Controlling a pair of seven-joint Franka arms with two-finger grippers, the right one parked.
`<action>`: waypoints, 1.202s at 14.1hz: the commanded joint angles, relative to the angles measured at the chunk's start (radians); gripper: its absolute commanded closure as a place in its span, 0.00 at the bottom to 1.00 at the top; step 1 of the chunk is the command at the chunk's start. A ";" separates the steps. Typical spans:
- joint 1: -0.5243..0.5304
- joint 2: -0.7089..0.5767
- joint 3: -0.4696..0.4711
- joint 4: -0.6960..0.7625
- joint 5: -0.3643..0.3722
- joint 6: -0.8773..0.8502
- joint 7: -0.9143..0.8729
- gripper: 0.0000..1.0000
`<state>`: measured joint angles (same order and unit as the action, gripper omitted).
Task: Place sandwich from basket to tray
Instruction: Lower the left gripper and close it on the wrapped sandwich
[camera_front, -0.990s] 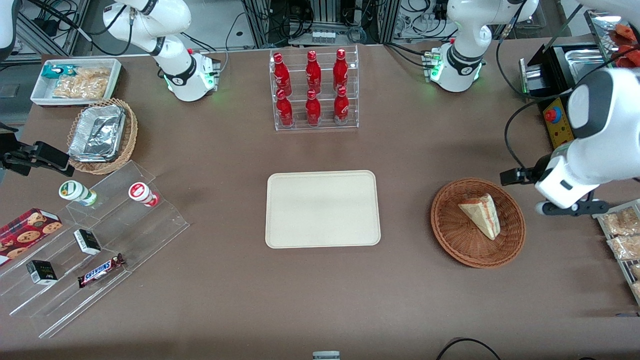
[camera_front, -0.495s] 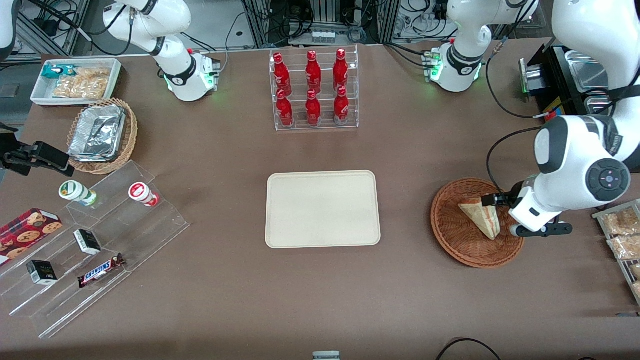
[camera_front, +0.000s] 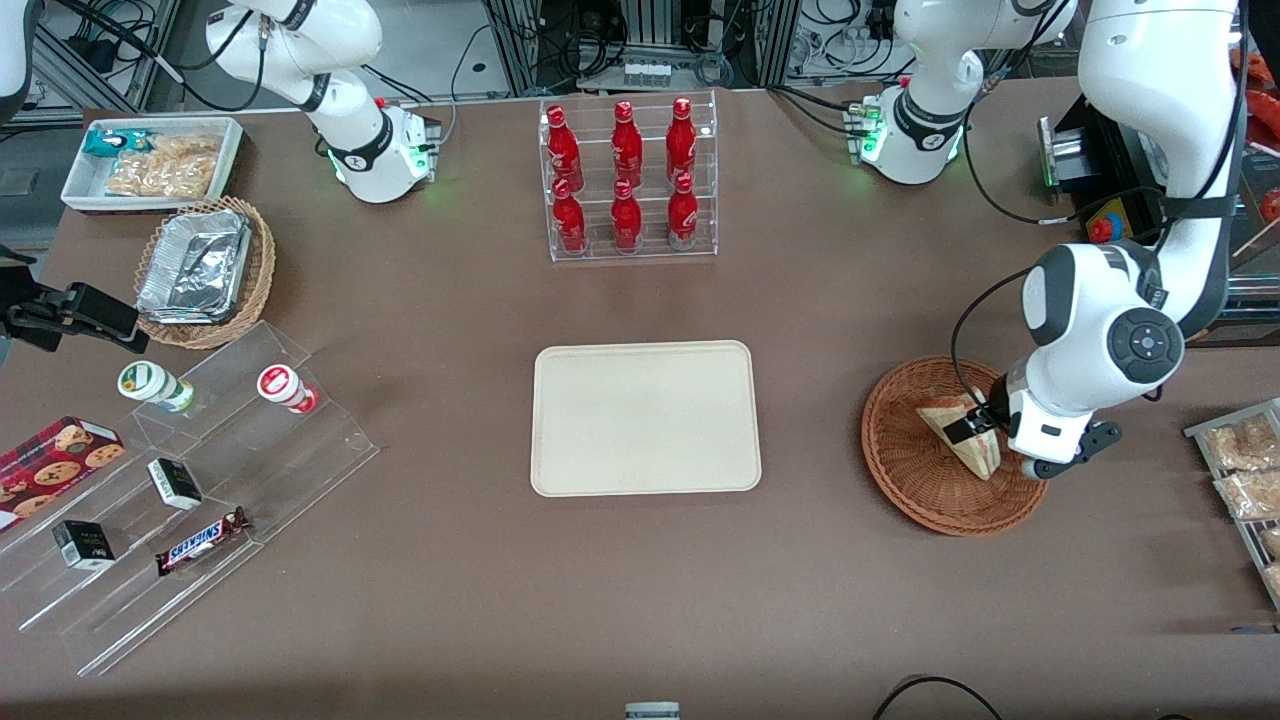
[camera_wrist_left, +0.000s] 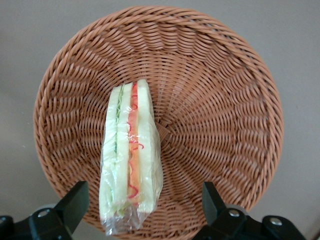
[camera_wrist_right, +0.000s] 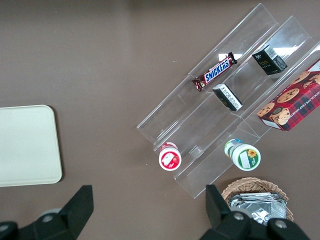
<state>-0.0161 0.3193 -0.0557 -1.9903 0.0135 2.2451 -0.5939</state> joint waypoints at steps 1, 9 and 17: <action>0.004 -0.037 0.004 -0.079 -0.041 0.057 -0.046 0.00; 0.015 0.027 0.005 -0.085 -0.079 0.102 -0.050 0.36; -0.025 -0.014 -0.007 -0.027 -0.061 0.032 0.170 0.96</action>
<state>-0.0110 0.3447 -0.0559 -2.0494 -0.0508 2.3313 -0.5287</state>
